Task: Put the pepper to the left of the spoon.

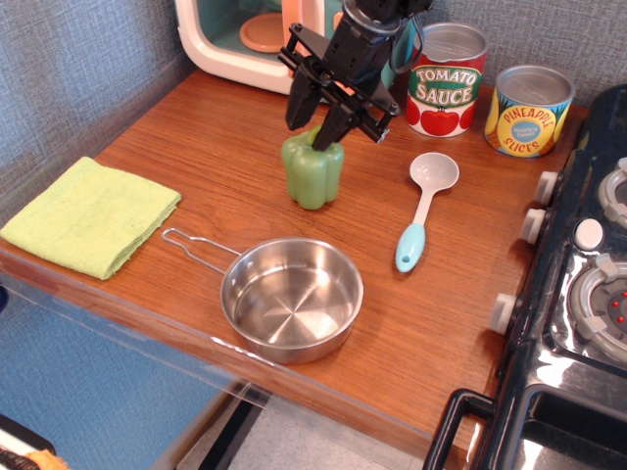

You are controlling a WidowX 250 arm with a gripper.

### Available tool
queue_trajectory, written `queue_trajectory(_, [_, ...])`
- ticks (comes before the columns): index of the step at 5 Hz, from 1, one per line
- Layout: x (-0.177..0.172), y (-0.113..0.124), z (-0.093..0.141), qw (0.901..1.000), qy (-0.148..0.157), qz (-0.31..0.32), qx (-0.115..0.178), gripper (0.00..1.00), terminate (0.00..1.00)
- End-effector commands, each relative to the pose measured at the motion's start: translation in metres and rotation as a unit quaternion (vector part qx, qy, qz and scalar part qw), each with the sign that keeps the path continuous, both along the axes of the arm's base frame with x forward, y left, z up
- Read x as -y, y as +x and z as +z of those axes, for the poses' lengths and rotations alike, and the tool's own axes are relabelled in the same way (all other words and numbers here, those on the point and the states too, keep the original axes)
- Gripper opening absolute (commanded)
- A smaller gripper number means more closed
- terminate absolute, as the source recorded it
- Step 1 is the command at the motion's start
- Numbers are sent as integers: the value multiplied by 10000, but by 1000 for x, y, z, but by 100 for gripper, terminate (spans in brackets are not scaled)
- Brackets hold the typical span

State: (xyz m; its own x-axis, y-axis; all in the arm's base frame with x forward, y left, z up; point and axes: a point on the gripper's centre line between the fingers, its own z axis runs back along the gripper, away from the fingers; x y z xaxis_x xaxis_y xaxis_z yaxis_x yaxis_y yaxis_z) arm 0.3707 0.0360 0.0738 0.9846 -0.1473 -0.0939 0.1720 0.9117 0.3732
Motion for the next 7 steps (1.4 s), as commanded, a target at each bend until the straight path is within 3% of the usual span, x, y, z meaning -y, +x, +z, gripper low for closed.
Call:
queue_trajectory(1, [-2,-19,48,9959,-452,149,774,100,0])
queue_trajectory(2, [-7,-34,64,9863,-1065,344,1213,100,0])
queue_trajectory(3, [-14,-48,66,9764,-1530,678,1363,100,0])
queue_trajectory(6, [-19,-53,57,9786,-1596,539,1179,100,0])
queue_trajectory(7, [-19,-53,57,9786,-1596,539,1179,100,100])
